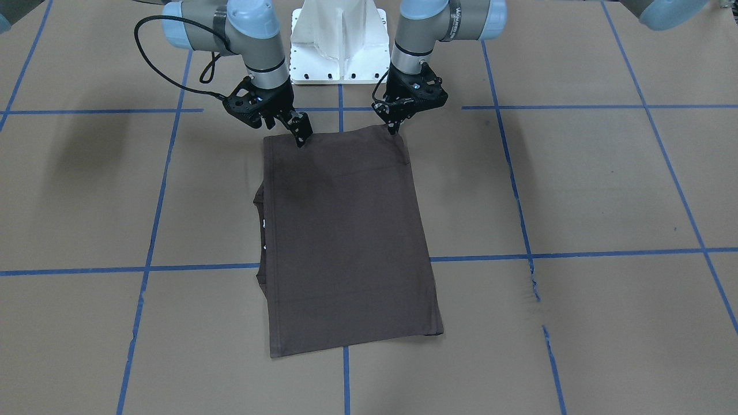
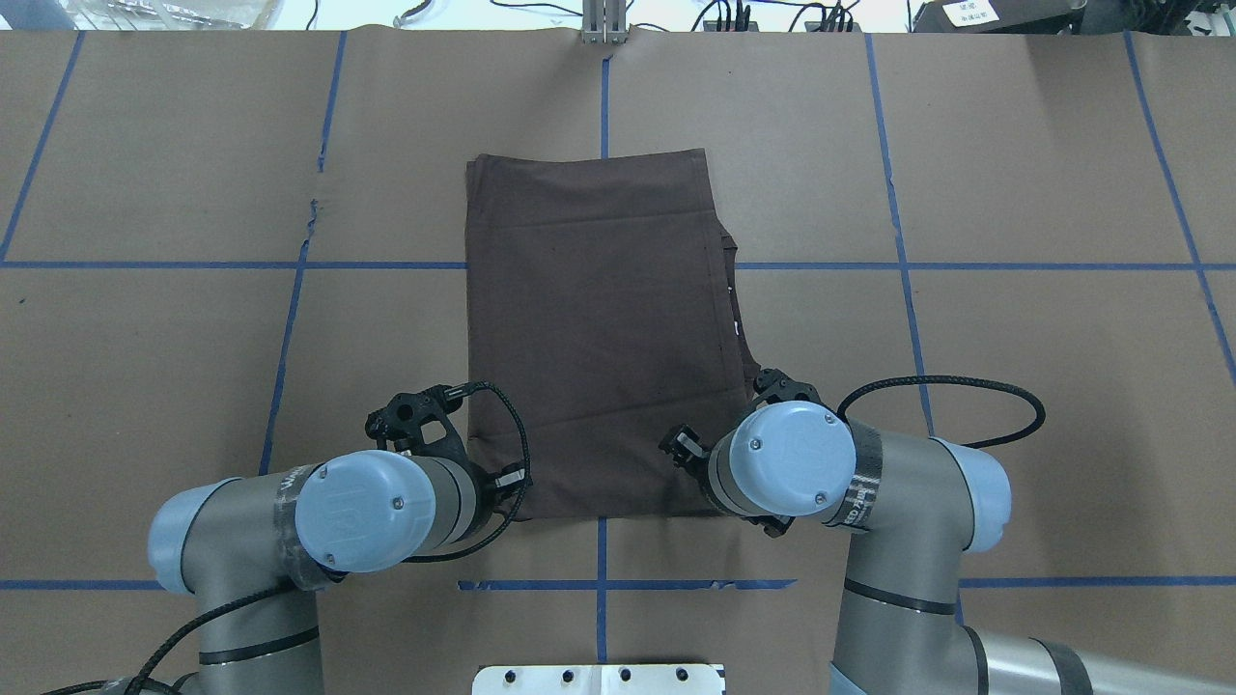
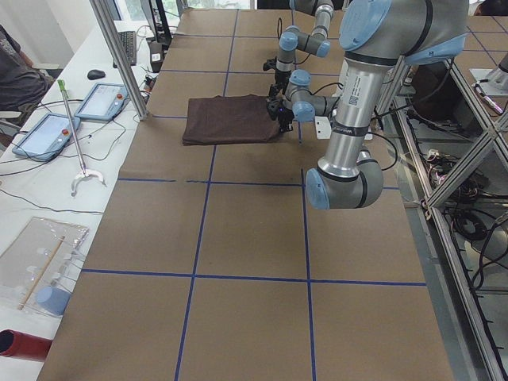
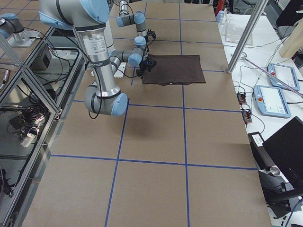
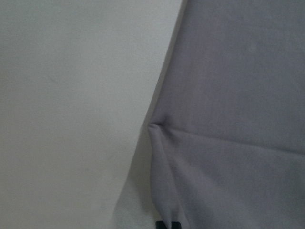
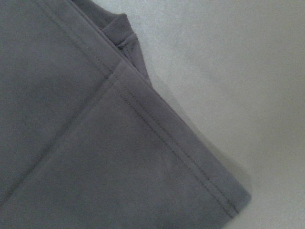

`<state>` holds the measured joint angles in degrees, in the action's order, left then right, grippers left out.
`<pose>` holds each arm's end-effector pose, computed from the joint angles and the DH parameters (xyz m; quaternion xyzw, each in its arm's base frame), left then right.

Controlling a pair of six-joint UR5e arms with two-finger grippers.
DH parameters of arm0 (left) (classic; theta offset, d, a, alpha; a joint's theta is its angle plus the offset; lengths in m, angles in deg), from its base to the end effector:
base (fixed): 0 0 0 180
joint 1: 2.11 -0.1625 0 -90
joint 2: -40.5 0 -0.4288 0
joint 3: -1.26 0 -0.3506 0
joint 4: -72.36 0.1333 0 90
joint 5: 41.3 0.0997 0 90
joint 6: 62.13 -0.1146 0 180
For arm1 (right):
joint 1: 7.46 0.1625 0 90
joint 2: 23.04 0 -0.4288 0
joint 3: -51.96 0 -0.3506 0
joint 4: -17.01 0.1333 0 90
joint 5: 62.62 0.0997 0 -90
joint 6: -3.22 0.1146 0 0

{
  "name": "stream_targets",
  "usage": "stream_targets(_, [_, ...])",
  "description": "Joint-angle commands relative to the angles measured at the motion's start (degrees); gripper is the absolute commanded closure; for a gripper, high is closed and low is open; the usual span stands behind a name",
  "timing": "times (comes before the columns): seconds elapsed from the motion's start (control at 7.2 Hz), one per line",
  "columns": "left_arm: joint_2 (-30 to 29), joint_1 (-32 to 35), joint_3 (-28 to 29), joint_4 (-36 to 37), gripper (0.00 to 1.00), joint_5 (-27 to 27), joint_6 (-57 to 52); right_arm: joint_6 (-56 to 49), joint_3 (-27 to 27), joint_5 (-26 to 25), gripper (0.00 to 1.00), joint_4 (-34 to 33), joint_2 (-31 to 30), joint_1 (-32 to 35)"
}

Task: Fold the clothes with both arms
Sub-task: 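Grasp both near corners of the shirt with the left and right grippers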

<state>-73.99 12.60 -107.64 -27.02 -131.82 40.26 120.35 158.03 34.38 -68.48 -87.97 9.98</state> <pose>0.5314 -0.2762 0.3018 0.0049 0.4444 -0.2079 0.8714 -0.5336 -0.2927 0.3285 -0.0888 -0.3811 0.3270 0.8602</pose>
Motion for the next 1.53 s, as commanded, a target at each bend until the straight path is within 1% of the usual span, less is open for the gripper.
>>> stream_targets(0.0, [0.0, 0.1, 0.0, 0.0, 1.00, 0.0, 0.0, 0.0, -3.2, 0.0, 0.00, 0.0, 1.0, -0.1])
stream_targets(0.56, [0.0, 0.2, 0.0, 0.0, 1.00, 0.0, 0.0, 0.0, -2.6, 0.6, 0.00, -0.2, 0.4, -0.3])
stream_targets(0.83, [0.0, 0.2, 0.0, 0.1, 1.00, 0.0, 0.0, 0.0, -2.4, 0.6, 0.00, -3.8, 1.1, -1.1])
stream_targets(0.97, [0.0, 0.3, 0.0, 0.1, 1.00, 0.1, 0.0, 0.0, -2.4, 0.6, 0.04, -3.8, 1.1, -1.2])
stream_targets(1.11, [0.0, 0.3, 0.0, 0.1, 1.00, 0.1, 0.0, 0.0, -2.4, 0.6, 0.34, -3.8, 1.2, -1.2])
stream_targets(1.25, [0.0, 0.3, 0.0, 0.1, 1.00, 0.1, 0.0, -0.1, -2.2, 0.6, 0.62, -3.8, 1.2, -1.2])
stream_targets(1.39, [0.0, 0.3, 0.0, 0.1, 1.00, 0.1, 0.1, -0.1, -1.7, 0.8, 0.87, -3.9, 1.1, -1.2])
